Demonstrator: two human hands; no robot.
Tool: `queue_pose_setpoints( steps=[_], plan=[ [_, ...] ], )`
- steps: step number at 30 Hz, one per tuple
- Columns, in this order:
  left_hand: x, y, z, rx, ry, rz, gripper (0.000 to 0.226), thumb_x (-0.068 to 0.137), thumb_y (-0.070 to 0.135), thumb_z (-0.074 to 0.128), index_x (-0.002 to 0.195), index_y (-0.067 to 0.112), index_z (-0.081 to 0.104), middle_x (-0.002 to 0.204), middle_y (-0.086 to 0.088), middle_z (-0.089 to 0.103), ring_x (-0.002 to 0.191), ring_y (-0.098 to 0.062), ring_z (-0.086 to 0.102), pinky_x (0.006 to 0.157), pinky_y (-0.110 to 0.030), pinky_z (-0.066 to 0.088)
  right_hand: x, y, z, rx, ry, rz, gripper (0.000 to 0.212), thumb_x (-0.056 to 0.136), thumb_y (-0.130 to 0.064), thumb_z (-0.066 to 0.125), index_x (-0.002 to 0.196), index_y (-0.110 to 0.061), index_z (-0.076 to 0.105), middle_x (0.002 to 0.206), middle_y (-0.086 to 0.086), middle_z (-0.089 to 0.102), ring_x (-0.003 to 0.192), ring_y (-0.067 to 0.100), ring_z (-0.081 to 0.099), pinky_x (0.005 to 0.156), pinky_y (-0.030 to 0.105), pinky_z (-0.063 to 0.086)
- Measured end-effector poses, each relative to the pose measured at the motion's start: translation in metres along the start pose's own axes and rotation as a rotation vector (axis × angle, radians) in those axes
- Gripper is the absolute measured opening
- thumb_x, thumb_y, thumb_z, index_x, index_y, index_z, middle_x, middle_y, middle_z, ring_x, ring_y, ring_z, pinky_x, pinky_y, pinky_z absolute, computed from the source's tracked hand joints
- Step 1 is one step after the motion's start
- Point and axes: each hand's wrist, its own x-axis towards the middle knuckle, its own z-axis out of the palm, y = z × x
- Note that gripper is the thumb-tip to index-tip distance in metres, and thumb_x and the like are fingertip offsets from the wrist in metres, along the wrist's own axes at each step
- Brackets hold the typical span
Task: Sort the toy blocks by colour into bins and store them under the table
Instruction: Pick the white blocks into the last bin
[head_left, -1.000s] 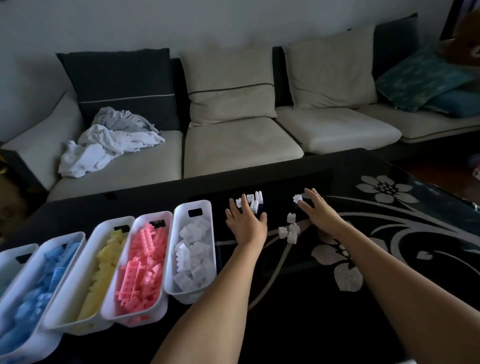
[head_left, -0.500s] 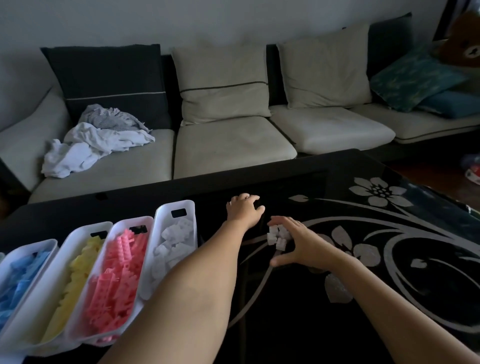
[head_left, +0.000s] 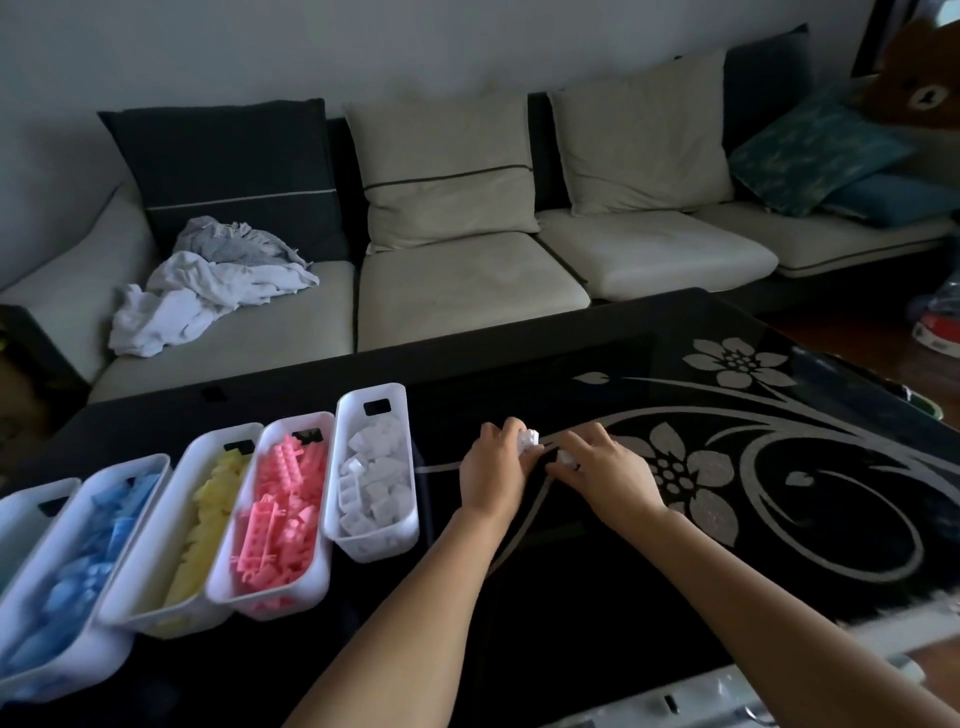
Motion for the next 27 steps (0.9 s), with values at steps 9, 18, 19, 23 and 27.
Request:
queue_pose_setpoints(
  steps=[9,18,19,23,27],
  plan=[
    [-0.033,0.005,-0.016,0.029,0.033,0.103,0.032,0.097,0.039,0.045,0.119,0.018,0.053,0.102,-0.004,0.059,0.083,-0.020,0.062,0.059,-0.026,0.035,-0.034,0.001,-0.014,-0.038,0.000,0.091,0.032,0.092,-0.043,0.050,0.110,-0.017,0.049,0.117,0.005,0.044,0.092,0.026,0.059,0.071,0.036,0.052],
    [-0.023,0.025,-0.080,-0.385,0.126,-0.045,0.023,0.092,0.035,0.056,0.102,0.014,0.060,0.084,0.004,0.065,0.072,-0.011,0.059,0.056,-0.018,0.038,-0.049,0.007,-0.032,0.745,0.052,0.474,0.035,0.089,-0.037,0.059,0.120,-0.020,0.057,0.109,0.000,0.061,0.091,0.015,0.061,0.080,0.034,0.051],
    [-0.019,0.021,-0.093,-0.388,0.176,-0.086,0.024,0.092,0.034,0.056,0.100,0.012,0.060,0.082,0.002,0.063,0.072,-0.015,0.058,0.058,-0.023,0.037,-0.051,0.007,-0.035,0.863,0.045,0.540,0.034,0.090,-0.038,0.058,0.118,-0.020,0.059,0.099,0.001,0.063,0.080,0.013,0.061,0.070,0.031,0.051],
    [-0.004,-0.020,-0.134,-0.297,0.304,-0.290,0.030,0.094,0.033,0.052,0.100,0.005,0.057,0.089,-0.010,0.065,0.085,-0.030,0.060,0.066,-0.028,0.033,-0.058,0.013,-0.040,1.454,-0.025,0.671,0.030,0.091,-0.036,0.057,0.107,-0.011,0.062,0.078,0.004,0.057,0.059,0.010,0.049,0.052,0.022,0.039],
    [-0.010,-0.046,-0.142,-0.241,0.216,-0.477,0.034,0.096,0.030,0.047,0.114,0.001,0.053,0.108,-0.014,0.063,0.090,-0.027,0.058,0.068,-0.030,0.035,-0.058,0.011,-0.033,1.868,-0.069,0.710,0.028,0.087,-0.035,0.061,0.103,-0.012,0.060,0.084,0.005,0.060,0.057,0.007,0.051,0.046,0.015,0.043]
  ],
)
